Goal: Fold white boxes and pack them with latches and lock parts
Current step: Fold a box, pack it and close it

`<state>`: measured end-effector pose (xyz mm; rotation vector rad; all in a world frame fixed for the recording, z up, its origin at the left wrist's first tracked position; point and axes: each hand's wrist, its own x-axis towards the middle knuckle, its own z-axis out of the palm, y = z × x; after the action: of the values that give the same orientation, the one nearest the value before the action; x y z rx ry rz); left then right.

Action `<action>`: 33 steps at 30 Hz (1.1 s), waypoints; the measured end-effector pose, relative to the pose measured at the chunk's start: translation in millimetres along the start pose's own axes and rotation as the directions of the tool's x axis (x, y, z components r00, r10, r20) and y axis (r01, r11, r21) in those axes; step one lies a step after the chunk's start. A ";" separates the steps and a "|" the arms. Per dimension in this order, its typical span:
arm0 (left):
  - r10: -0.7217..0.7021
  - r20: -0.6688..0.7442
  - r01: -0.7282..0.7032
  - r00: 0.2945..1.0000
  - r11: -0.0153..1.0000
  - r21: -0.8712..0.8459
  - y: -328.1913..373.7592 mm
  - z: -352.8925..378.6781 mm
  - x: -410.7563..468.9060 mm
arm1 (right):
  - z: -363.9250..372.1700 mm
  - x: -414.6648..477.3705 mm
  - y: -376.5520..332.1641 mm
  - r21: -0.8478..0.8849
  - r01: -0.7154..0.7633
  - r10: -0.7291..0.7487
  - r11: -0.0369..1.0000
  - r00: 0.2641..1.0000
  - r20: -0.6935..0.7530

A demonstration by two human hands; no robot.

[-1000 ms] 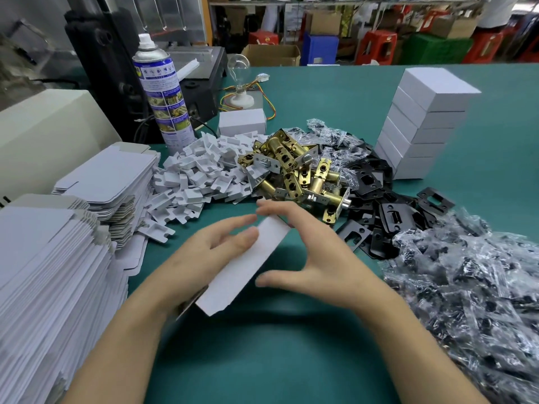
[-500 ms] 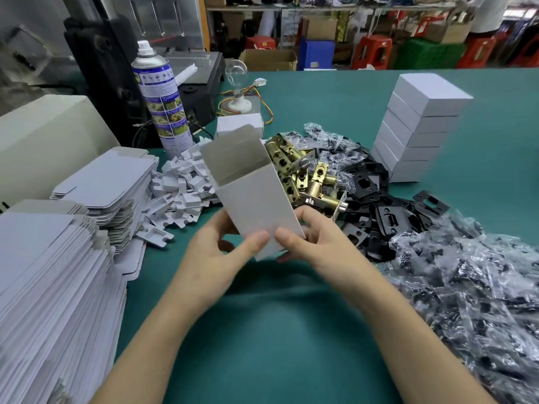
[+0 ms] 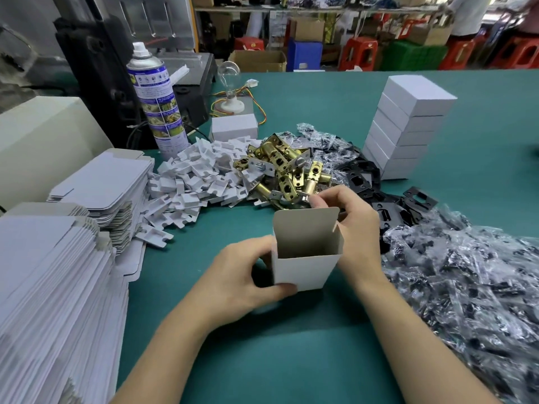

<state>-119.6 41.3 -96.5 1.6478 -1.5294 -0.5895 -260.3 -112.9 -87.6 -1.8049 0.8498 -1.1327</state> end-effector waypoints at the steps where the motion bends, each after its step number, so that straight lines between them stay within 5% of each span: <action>1: 0.011 0.002 -0.011 1.000 1.000 0.014 0.6 -1.8 -0.5 | 0.3 1.3 -0.3 -0.019 -0.003 0.003 1.000 1.000 0.005; 6: 0.003 0.017 -0.004 1.000 0.998 0.067 -1.4 -10.7 -3.1 | 14.5 7.4 -6.9 -0.254 0.006 0.020 0.967 0.995 0.100; 10: -0.061 0.058 0.058 0.996 0.997 0.041 -1.3 -9.3 -4.3 | 19.2 21.2 -10.8 -0.615 0.153 -0.090 0.773 0.987 0.131; 14: -0.056 0.066 0.054 0.996 0.998 0.034 -1.0 -10.6 -3.5 | 23.7 34.6 -10.9 -0.839 0.199 -0.041 0.506 0.977 0.207; 27: -0.052 0.071 0.050 0.996 0.998 0.027 -2.5 -12.0 -3.4 | 17.2 55.0 -30.1 -0.754 0.359 -0.395 0.550 0.907 0.143; 33: -0.061 0.068 0.060 0.996 0.998 0.017 -3.6 -11.0 -3.4 | 19.1 89.6 -59.7 -0.714 0.414 -0.402 0.564 0.893 0.201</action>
<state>-109.4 47.0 -93.6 1.7062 -1.5402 -0.6753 -203.1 -158.1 -6.2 -2.8243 1.0005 -1.1206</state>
